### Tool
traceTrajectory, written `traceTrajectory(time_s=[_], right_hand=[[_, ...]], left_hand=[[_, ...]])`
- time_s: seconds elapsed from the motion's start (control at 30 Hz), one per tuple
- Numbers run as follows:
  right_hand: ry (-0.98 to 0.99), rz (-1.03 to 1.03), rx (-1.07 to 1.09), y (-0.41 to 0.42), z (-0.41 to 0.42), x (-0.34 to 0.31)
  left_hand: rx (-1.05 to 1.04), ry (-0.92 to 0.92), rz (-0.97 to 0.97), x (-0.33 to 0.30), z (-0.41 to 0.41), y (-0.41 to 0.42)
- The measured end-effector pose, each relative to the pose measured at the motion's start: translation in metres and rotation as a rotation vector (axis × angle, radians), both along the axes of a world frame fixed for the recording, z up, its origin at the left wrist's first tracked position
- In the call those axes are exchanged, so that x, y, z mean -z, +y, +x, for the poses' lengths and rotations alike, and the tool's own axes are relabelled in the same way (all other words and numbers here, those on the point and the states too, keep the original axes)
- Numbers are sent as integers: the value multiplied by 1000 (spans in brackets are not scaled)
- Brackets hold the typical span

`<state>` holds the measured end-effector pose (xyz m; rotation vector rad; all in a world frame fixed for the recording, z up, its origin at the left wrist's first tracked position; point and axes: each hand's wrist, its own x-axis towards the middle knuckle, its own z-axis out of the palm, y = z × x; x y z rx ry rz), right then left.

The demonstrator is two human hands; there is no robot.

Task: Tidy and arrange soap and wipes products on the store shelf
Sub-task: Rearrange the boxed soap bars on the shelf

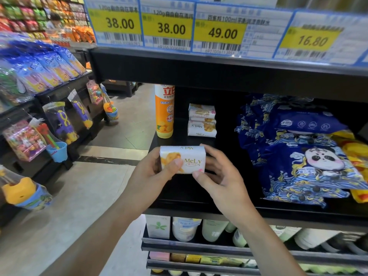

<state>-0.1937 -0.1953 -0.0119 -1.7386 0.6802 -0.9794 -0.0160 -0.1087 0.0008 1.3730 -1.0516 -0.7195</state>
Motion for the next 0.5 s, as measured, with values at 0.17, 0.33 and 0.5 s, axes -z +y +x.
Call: traceTrajectory(time_s=[0.17, 0.33, 0.5], right_hand=[[-30, 16, 15, -3, -1, 2], [-58, 56, 1, -4, 0, 1], [-2, 26, 4, -1, 0, 0]], left_hand=[[4, 16, 29, 0, -1, -1], [18, 82, 48, 0, -2, -2], [-32, 94, 52, 2, 3, -2]])
